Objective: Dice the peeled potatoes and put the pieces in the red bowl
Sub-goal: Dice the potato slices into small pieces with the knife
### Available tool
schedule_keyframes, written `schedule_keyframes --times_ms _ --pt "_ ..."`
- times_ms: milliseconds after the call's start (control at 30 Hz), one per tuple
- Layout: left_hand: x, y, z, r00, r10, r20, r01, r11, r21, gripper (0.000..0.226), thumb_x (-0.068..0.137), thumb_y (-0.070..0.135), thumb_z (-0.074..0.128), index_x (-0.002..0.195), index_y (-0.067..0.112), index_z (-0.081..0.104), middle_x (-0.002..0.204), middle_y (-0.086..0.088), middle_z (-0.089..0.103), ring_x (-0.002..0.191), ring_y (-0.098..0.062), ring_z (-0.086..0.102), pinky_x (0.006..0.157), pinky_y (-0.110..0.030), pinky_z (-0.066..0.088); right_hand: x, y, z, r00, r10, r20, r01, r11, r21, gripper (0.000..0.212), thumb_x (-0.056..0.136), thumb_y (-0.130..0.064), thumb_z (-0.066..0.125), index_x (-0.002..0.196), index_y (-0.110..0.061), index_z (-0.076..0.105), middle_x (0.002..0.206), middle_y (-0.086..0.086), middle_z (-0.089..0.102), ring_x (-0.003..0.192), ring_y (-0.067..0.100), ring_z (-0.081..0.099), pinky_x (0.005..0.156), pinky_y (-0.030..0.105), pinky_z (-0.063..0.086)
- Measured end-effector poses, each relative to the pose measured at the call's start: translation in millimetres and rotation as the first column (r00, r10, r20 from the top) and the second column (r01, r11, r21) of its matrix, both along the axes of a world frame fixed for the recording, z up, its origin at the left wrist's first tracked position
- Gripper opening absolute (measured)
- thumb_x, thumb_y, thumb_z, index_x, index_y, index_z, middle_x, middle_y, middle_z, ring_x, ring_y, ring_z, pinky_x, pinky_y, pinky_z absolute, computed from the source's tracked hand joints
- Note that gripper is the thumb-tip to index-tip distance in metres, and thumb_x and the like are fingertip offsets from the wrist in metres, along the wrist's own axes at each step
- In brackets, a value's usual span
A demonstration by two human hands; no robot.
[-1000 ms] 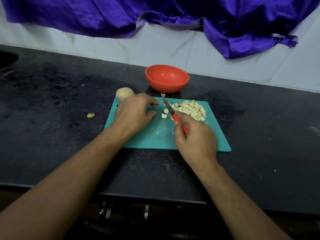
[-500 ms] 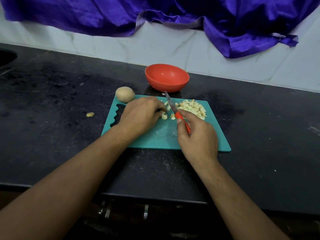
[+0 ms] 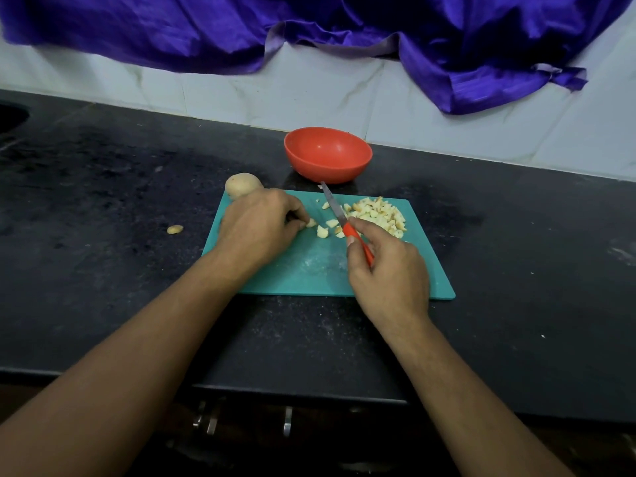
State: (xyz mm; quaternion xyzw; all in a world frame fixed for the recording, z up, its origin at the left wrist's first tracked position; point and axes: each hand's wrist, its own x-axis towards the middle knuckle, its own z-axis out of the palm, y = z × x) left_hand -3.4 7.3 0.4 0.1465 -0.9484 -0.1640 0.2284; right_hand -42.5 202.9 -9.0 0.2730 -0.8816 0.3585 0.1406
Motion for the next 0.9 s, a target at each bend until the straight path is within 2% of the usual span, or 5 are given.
schedule_keyframes --times_ms 167,333,567,733,900 --pt "5 -1 1 0.993 0.089 -0.071 -0.086 0.995 0.053 0.012 0.09 0.024 0.069 0.093 0.033 0.076 0.091 0.016 0.072 0.085 -0.008 0.064 0.067 -0.033 0.053 8 -2 3 0.989 0.106 -0.101 -0.097 0.991 0.091 0.034 0.101 -0.034 0.055 0.134 -0.033 0.065 0.097 -0.01 0.076 0.079 0.013 0.068 0.066 0.033 0.056" --pt "8 -4 0 0.987 0.143 -0.069 -0.136 0.987 0.089 0.017 0.089 0.02 0.064 0.094 0.032 0.074 0.09 0.015 0.071 0.086 -0.014 0.064 0.069 -0.034 0.05 10 -7 4 0.979 0.141 -0.149 -0.084 0.938 0.336 0.037 0.103 -0.034 0.047 0.138 -0.035 0.06 0.089 -0.008 0.073 0.077 0.019 0.068 0.064 0.034 0.053" --pt "15 -19 6 0.971 0.198 -0.137 -0.169 0.966 0.196 0.013 0.089 0.022 0.067 0.092 0.032 0.074 0.086 0.016 0.068 0.084 -0.01 0.063 0.069 -0.03 0.044 9 0 7 0.987 0.086 -0.132 -0.06 0.98 0.189 0.036 0.101 -0.032 0.054 0.135 -0.033 0.065 0.091 -0.008 0.075 0.077 0.015 0.067 0.064 0.029 0.046" --pt "17 -25 8 0.947 0.246 -0.209 -0.172 0.933 0.316 0.013 0.091 0.021 0.066 0.093 0.031 0.074 0.08 0.017 0.067 0.075 -0.003 0.064 0.062 -0.026 0.045 14 -6 3 0.951 0.253 -0.18 -0.19 0.932 0.308 0.035 0.1 -0.033 0.053 0.133 -0.036 0.065 0.09 -0.011 0.075 0.076 0.014 0.068 0.064 0.034 0.055" --pt "18 -34 7 0.947 0.243 -0.21 -0.158 0.921 0.355 0.012 0.091 0.02 0.068 0.094 0.03 0.074 0.076 0.016 0.068 0.073 -0.003 0.065 0.072 -0.033 0.056 1 0 5 0.988 0.081 -0.131 -0.037 0.951 0.308 0.036 0.102 -0.033 0.048 0.135 -0.037 0.063 0.08 -0.008 0.07 0.068 0.015 0.06 0.06 0.032 0.046"
